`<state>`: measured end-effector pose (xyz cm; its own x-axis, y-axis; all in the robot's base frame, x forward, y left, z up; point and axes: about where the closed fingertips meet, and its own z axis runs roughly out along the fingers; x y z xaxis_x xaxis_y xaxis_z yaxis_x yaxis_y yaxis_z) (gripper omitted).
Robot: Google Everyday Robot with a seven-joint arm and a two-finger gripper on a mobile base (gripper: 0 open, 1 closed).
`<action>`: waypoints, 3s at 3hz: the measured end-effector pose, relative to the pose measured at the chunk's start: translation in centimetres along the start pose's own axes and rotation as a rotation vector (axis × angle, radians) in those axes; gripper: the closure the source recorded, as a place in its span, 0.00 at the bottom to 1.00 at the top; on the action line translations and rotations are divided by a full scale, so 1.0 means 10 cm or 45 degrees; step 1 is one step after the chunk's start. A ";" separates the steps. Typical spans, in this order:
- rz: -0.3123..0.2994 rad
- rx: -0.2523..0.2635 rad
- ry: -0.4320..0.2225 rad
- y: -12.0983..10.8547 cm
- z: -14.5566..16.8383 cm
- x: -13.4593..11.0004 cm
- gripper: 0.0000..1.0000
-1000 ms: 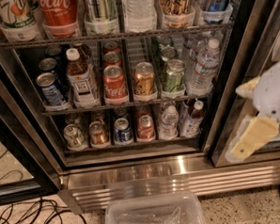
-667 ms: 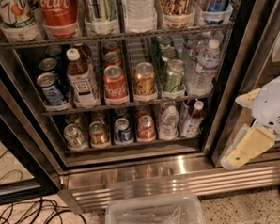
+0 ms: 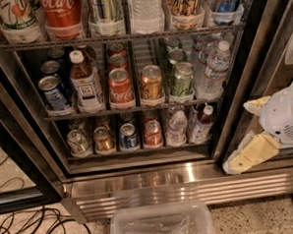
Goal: Pick blue plastic bottle from bottom shelf of fridge
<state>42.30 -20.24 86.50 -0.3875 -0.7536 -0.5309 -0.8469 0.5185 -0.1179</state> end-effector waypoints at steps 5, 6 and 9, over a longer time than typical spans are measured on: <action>0.230 0.066 -0.518 -0.41 1.21 0.02 0.00; 0.334 0.093 -0.614 -0.34 1.51 0.21 0.00; 0.449 0.273 -0.833 -0.53 1.90 0.33 0.00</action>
Offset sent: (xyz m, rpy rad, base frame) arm 0.0911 0.0209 -0.0909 0.4595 -0.3182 -0.1916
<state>52.42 -17.79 69.44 -0.2709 -0.1718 -0.9471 -0.5983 0.8008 0.0259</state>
